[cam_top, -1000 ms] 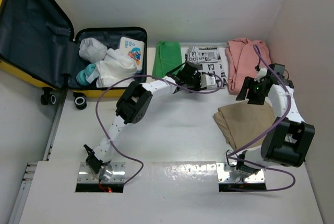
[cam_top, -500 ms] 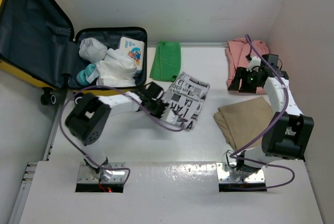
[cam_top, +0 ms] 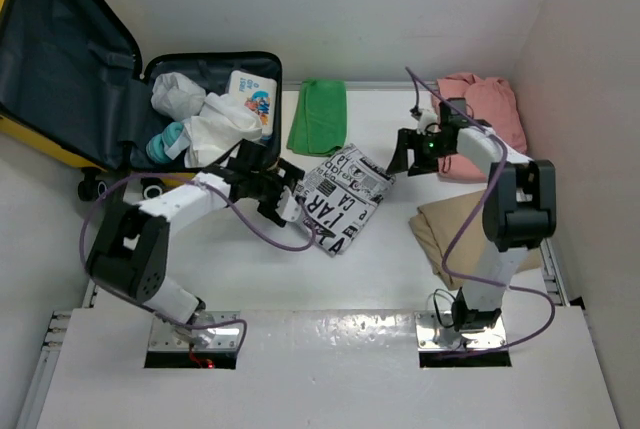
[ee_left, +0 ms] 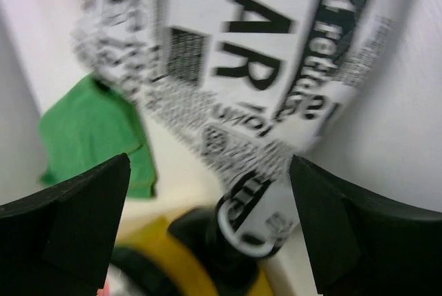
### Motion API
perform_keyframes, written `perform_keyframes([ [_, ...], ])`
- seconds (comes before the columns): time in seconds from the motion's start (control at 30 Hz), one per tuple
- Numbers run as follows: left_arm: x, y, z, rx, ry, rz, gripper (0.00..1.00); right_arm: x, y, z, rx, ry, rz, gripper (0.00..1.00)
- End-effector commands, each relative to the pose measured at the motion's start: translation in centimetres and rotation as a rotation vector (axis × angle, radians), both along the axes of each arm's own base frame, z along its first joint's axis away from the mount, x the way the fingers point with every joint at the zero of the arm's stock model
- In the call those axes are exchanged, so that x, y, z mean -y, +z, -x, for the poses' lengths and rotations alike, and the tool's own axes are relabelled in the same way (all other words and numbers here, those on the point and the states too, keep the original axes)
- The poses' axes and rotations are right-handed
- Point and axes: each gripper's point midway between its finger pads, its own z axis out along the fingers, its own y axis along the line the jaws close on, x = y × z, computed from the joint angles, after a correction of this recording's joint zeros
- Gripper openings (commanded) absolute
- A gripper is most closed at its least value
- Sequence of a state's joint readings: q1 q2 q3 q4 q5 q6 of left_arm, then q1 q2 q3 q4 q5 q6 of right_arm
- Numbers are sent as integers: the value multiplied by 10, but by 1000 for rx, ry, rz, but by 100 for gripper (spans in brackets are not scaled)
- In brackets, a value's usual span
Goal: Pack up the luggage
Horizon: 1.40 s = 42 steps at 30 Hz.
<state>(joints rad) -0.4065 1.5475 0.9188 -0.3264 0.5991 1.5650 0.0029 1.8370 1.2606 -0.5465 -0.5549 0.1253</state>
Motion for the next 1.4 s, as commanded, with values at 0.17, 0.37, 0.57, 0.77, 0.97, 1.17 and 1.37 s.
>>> perform_keyframes([
  [0.17,10,137,37,-370,501,515,100,-34,-25,-59,23,53,-111,86],
  [0.37,-8,139,72,-616,768,632,100,-55,-50,-61,6,159,-108,92],
  [0.57,-21,114,82,-870,981,688,97,-68,-62,-50,-91,226,-55,46],
  [0.77,-30,78,97,-1141,1110,691,94,-43,-75,34,-383,220,-49,0],
  [0.97,-25,61,90,-1271,1168,696,94,8,-62,73,-425,-67,-66,0],
  [1.17,1,43,85,-1465,1117,570,89,38,-50,84,-416,-348,-147,0],
  [1.37,36,10,101,-1678,1066,333,82,26,-46,90,-433,-520,-225,0],
])
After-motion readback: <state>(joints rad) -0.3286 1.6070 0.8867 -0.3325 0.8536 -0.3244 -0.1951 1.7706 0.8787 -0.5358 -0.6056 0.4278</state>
